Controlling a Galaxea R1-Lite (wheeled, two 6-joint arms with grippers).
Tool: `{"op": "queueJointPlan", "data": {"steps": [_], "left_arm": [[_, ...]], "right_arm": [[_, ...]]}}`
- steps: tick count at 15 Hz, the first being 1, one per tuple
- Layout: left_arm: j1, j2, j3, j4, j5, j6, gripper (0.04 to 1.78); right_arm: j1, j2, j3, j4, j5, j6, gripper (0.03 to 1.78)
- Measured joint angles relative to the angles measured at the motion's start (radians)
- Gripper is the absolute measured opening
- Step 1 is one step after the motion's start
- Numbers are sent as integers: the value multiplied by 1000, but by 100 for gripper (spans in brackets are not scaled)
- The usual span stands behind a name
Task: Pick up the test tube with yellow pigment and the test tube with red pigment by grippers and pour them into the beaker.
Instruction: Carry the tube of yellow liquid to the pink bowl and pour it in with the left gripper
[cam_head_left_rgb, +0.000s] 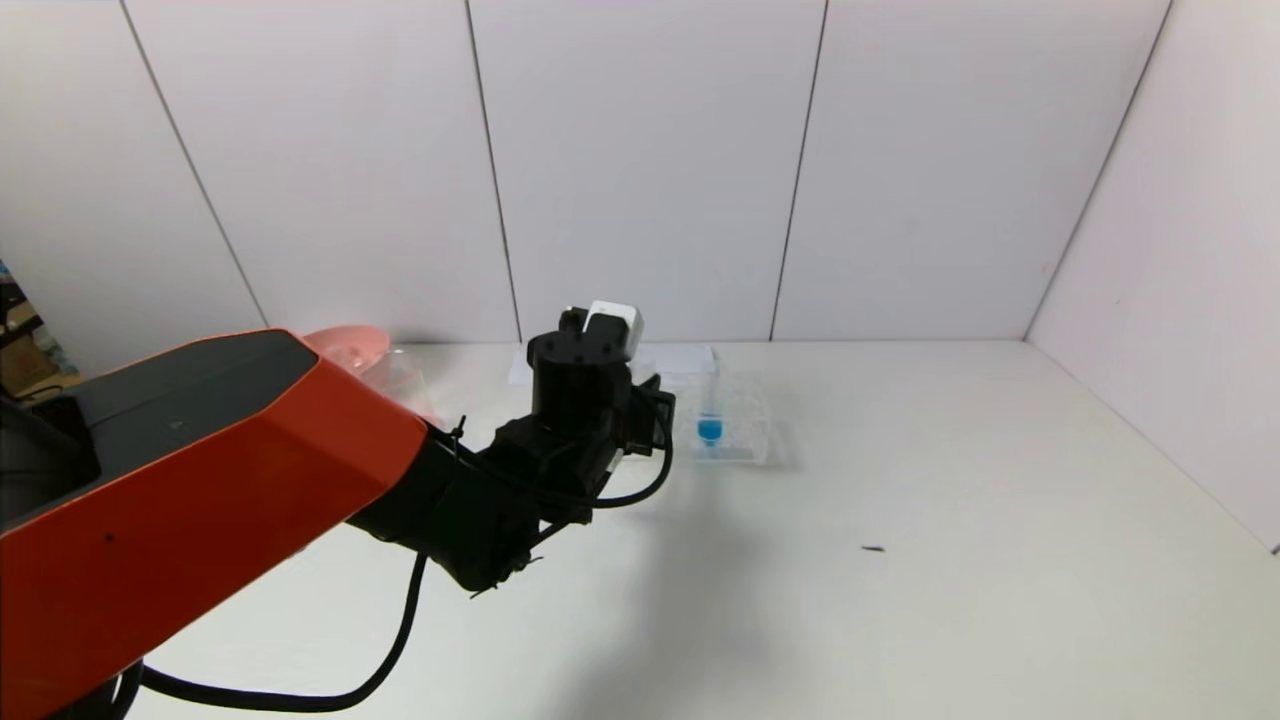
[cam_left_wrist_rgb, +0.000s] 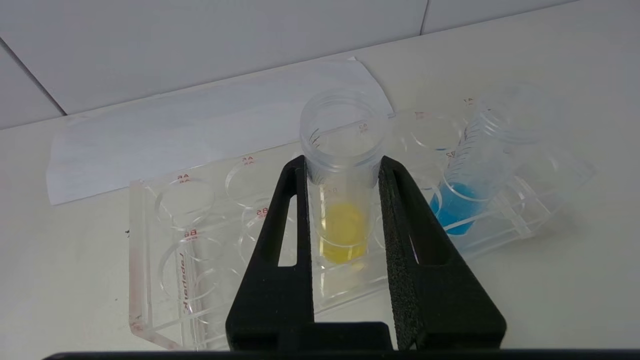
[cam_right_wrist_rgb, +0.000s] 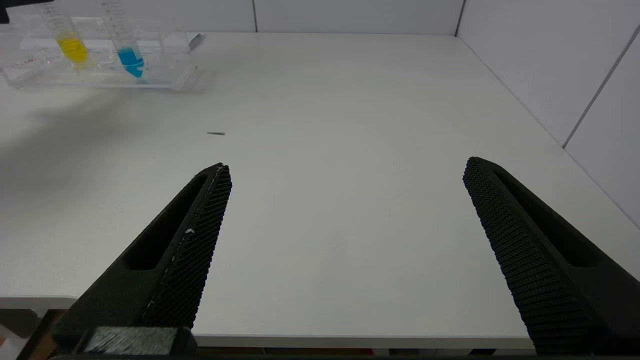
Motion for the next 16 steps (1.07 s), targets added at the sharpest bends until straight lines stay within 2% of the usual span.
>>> {"op": "queueJointPlan", "data": {"steps": [16], "left_arm": [[-1,-143,-86,184,-4,58,44]], "right_arm": [[0,0,0,0,0,0,170]]}}
